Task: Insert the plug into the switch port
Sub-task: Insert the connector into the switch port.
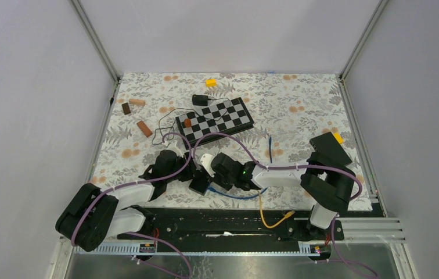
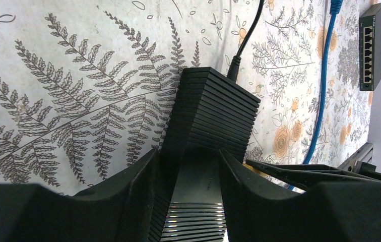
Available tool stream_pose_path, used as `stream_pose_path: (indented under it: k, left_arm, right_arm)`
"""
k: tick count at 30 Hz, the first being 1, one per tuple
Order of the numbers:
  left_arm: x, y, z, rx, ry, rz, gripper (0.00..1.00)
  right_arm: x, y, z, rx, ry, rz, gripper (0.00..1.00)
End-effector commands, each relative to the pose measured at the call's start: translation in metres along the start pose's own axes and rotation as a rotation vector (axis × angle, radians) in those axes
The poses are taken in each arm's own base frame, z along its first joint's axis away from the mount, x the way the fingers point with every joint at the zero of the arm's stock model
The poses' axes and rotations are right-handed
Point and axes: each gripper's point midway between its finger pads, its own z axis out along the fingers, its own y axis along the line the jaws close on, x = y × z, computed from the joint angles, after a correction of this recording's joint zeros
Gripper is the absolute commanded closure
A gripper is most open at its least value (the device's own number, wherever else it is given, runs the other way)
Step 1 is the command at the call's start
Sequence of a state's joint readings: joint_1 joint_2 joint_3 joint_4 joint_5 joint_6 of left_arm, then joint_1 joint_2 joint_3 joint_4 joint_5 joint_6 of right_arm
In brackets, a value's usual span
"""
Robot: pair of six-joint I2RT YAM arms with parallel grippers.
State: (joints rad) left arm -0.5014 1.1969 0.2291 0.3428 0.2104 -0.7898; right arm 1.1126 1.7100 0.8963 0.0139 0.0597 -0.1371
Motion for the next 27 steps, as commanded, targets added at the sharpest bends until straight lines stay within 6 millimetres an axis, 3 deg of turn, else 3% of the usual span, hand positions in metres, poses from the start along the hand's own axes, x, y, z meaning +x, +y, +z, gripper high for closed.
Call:
stream_pose_path:
  k: [1,7,13,19,23,27]
  left_arm:
    - [0.039,0.027,-0.006,-0.078,0.141,-0.018,0.50]
    - [0.041,0.026,-0.007,-0.072,0.146,-0.024,0.51]
    - [0.042,0.023,-0.006,-0.054,0.155,-0.012,0.52]
    - [0.047,0.016,-0.005,-0.022,0.177,0.007,0.53]
    - [0.056,0.007,-0.004,-0.007,0.210,0.036,0.53]
    - [0.065,0.003,-0.007,0.026,0.230,0.024,0.59]
  right_arm:
    - [-0.043,-0.003,-0.003,0.025,-0.157,0.046,1.00]
    - [-0.045,-0.017,0.002,0.106,-0.150,0.100,1.00]
    - [-0.054,-0.006,0.004,0.036,-0.180,0.066,1.00]
    - [-0.060,-0.007,0.001,0.037,-0.227,0.030,1.00]
    - [-0.076,-0.012,-0.004,0.051,-0.274,0.014,1.00]
    - [-0.097,-0.025,-0.010,0.063,-0.335,0.048,1.00]
